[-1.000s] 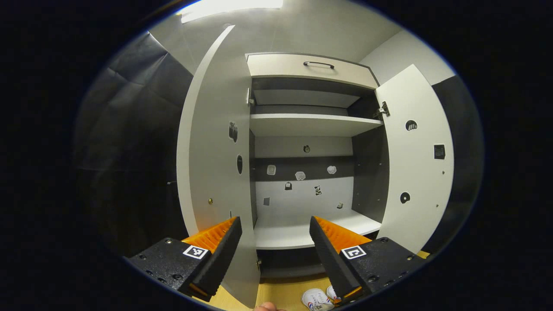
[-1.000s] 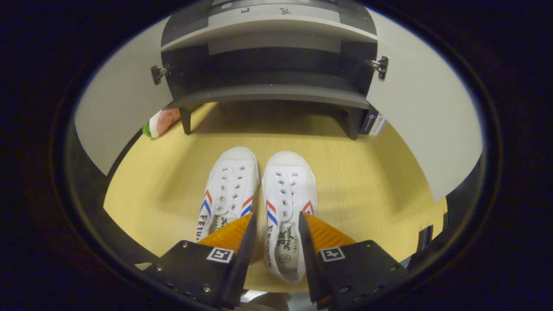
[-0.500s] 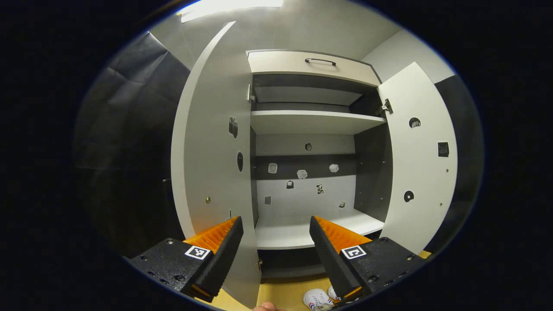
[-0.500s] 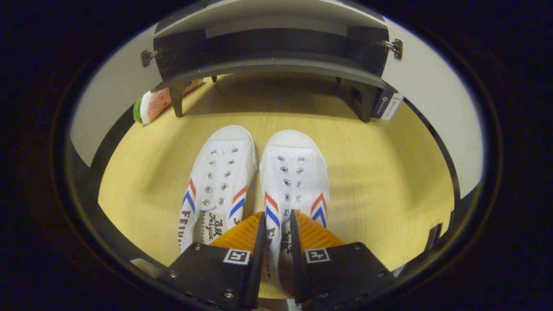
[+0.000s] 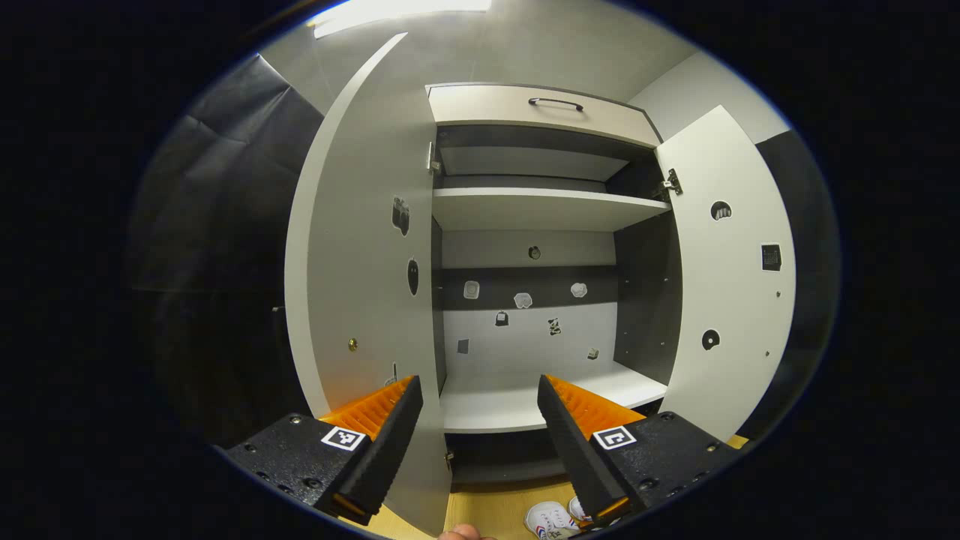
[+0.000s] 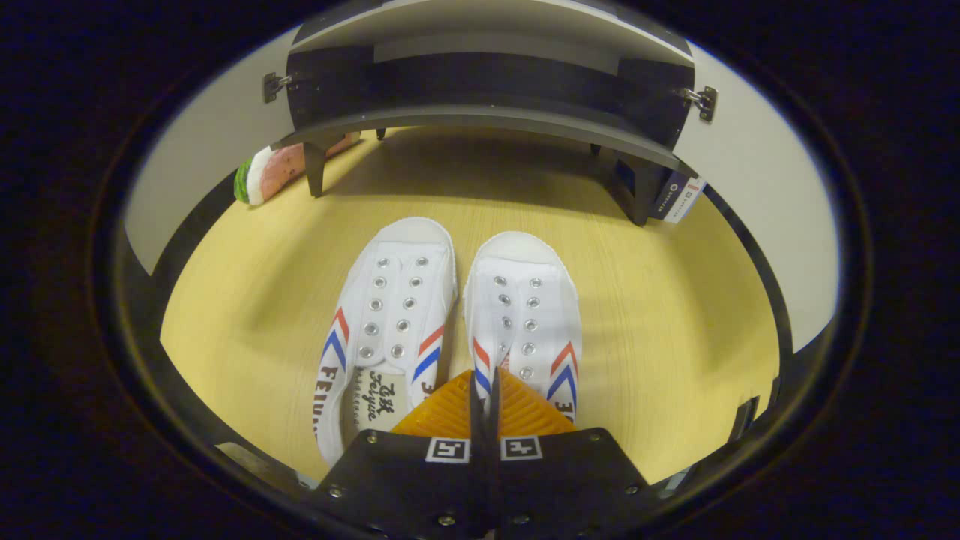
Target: Grab one shoe with the right hand and put it into the shoe cabinet, grab the other shoe with the left hand and put it into the shoe cabinet; then close the right door with the right hand and the left door with the left hand.
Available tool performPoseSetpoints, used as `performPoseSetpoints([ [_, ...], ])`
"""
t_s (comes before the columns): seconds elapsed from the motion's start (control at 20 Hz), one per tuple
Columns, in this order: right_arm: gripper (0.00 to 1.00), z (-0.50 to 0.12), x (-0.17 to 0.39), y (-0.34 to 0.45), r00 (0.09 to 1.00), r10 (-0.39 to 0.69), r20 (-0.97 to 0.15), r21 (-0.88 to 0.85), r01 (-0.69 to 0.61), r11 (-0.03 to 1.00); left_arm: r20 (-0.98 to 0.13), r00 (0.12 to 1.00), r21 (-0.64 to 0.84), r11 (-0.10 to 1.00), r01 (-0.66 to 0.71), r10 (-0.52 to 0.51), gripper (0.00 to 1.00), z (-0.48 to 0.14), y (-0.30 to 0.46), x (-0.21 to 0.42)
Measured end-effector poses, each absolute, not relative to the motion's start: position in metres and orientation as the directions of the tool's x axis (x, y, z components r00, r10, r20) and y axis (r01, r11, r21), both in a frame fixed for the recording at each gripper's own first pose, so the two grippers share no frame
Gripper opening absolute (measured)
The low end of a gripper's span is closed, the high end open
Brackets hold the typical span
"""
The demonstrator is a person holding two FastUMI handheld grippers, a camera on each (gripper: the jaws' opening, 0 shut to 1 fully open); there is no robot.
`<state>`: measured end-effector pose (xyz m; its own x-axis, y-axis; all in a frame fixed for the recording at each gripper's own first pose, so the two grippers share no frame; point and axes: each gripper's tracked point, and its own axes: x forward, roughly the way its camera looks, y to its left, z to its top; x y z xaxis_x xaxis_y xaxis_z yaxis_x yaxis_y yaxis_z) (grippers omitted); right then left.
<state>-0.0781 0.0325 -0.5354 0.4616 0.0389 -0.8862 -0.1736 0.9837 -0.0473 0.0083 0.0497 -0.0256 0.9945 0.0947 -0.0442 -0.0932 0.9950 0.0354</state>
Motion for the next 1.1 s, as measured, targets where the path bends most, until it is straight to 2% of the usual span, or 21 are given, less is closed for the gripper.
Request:
performPoseSetpoints([
  [0.15, 0.0, -0.523, -0.077, 0.028, 0.482, 0.046, -0.875, -0.023, -0.136, 0.99, -0.043, 0.995, 0.032, 0.995, -0.09, 0.091, 0.94, -0.026, 0.049, 0.009],
  [0.3, 0.0, -0.491, -0.073, 0.027, 0.51, 0.075, -0.857, 0.023, -0.107, 0.994, -0.042, 0.995, 0.034, 0.996, -0.084, 0.086, 0.94, -0.026, 0.049, 0.009],
  [0.45, 0.0, -0.442, -0.058, 0.024, 0.574, 0.082, -0.814, 0.034, -0.093, 0.995, -0.044, 0.996, 0.041, 0.996, -0.077, 0.079, 0.94, -0.028, 0.048, 0.01],
  [0.8, 0.0, -0.281, 0.025, 0.021, 0.796, 0.092, -0.599, 0.018, -0.101, 0.995, -0.047, 0.996, 0.024, 0.997, -0.07, 0.071, 0.95, -0.03, 0.047, 0.012],
  [1.1, 0.0, -0.191, 0.118, 0.032, 0.887, 0.114, -0.447, -0.026, -0.141, 0.99, -0.041, 0.997, 0.011, 0.998, -0.069, 0.069, 0.95, -0.029, 0.047, 0.013],
])
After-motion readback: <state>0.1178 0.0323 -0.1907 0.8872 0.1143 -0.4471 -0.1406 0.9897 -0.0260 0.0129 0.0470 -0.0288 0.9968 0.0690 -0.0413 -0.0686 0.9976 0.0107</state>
